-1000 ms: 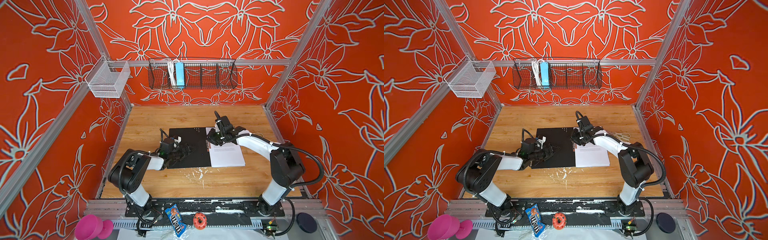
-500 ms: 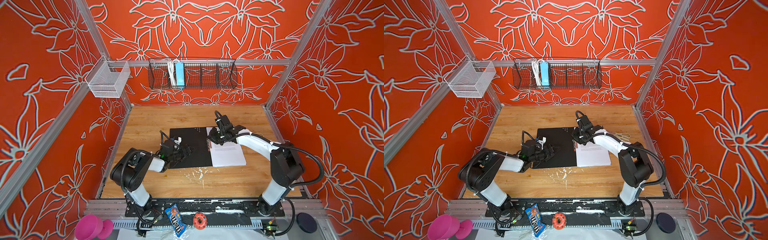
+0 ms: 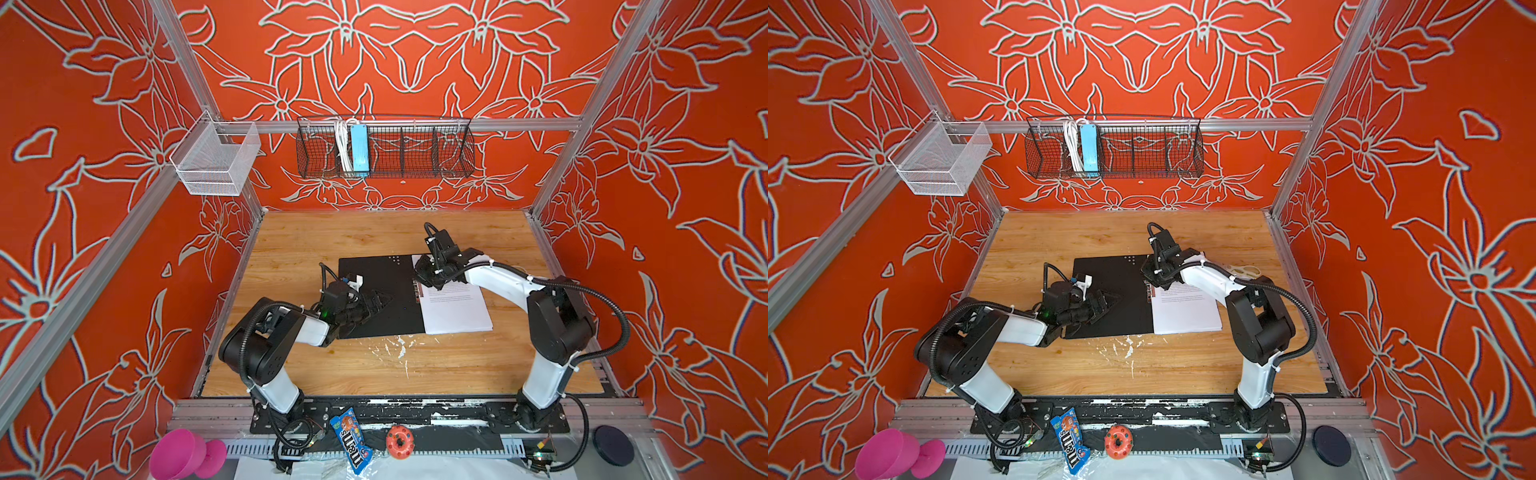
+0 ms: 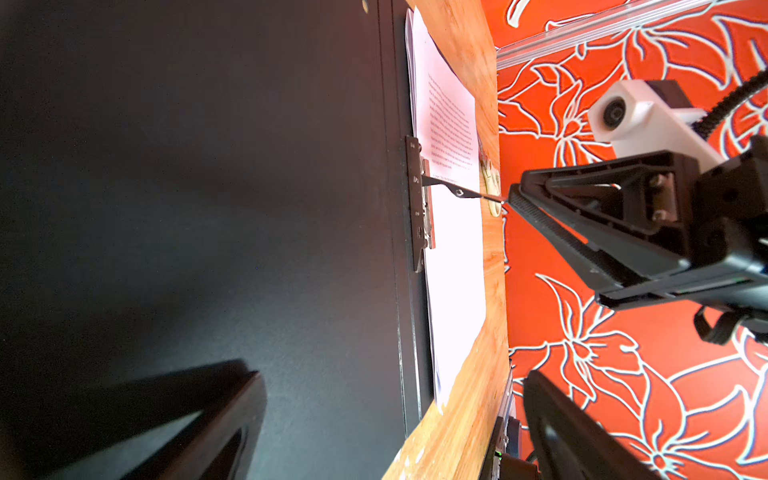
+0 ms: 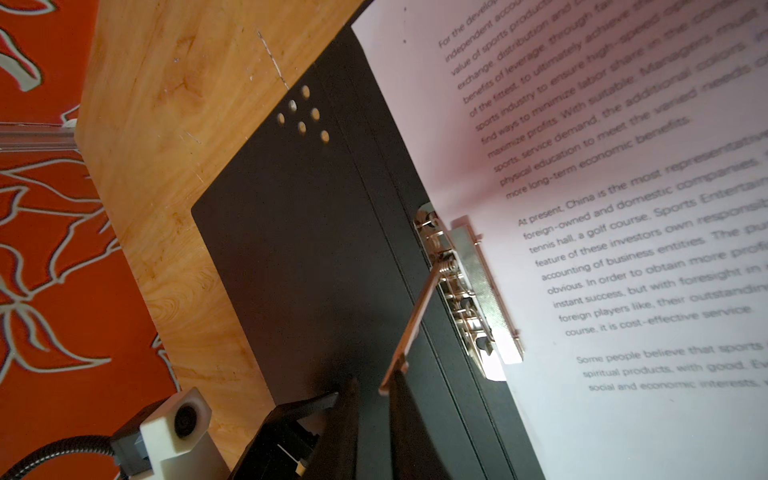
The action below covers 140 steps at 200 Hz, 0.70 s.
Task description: Put the files into the folder
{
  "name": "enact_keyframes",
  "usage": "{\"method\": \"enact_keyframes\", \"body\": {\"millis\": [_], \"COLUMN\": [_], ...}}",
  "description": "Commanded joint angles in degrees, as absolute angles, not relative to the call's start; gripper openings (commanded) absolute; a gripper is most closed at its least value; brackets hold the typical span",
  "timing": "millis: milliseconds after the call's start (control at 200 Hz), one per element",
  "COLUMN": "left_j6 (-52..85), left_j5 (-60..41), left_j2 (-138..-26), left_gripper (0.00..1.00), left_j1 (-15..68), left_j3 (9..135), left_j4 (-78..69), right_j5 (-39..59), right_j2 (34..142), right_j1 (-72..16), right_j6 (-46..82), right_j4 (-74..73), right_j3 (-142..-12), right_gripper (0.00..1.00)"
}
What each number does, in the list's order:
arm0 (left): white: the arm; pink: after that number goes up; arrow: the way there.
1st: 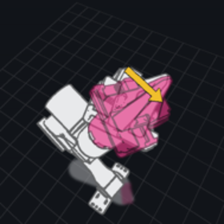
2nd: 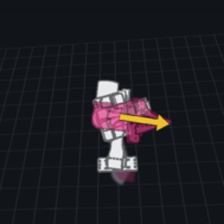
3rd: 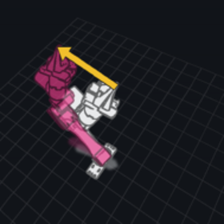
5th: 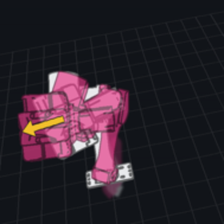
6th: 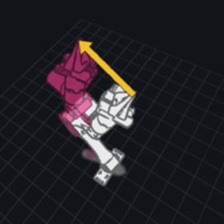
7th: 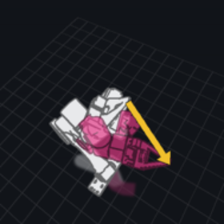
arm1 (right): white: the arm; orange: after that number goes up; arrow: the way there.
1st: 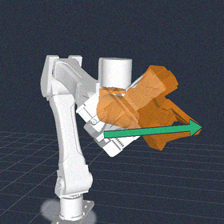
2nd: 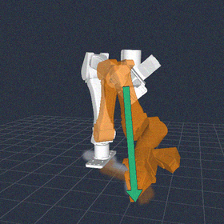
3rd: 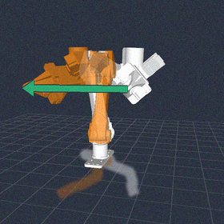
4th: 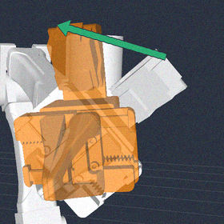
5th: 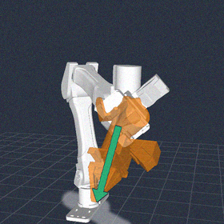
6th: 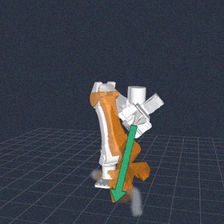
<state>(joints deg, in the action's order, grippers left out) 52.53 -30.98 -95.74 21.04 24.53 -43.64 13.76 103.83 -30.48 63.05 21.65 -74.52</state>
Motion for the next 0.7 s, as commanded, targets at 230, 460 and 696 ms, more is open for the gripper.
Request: {"method": "enact_keyframes", "body": {"millis": [230, 460, 696], "left_j6": [53.3, 53.3, 53.3], "left_j5": [-28.3, -28.4, -28.3], "left_j2": [-100.5, -101.2, -101.7], "left_gripper": [0.98, 0.98, 0.98], "left_j1": [21.6, 21.6, 21.6], "left_j3": [19.3, 19.4, 19.4], "left_j4": [-22.2, -22.5, -22.5], "right_j5": [11.8, 12.5, 13.2], "right_j2": [105.1, 105.2, 104.9], "right_j1": [-30.5, -30.5, -30.6], "right_j6": [64.8, 65.0, 65.8], "right_j4": [22.9, 22.3, 21.4], "right_j3": [-74.5, -73.9, -72.3], "right_gripper": [0.16, 0.15, 0.12]}}
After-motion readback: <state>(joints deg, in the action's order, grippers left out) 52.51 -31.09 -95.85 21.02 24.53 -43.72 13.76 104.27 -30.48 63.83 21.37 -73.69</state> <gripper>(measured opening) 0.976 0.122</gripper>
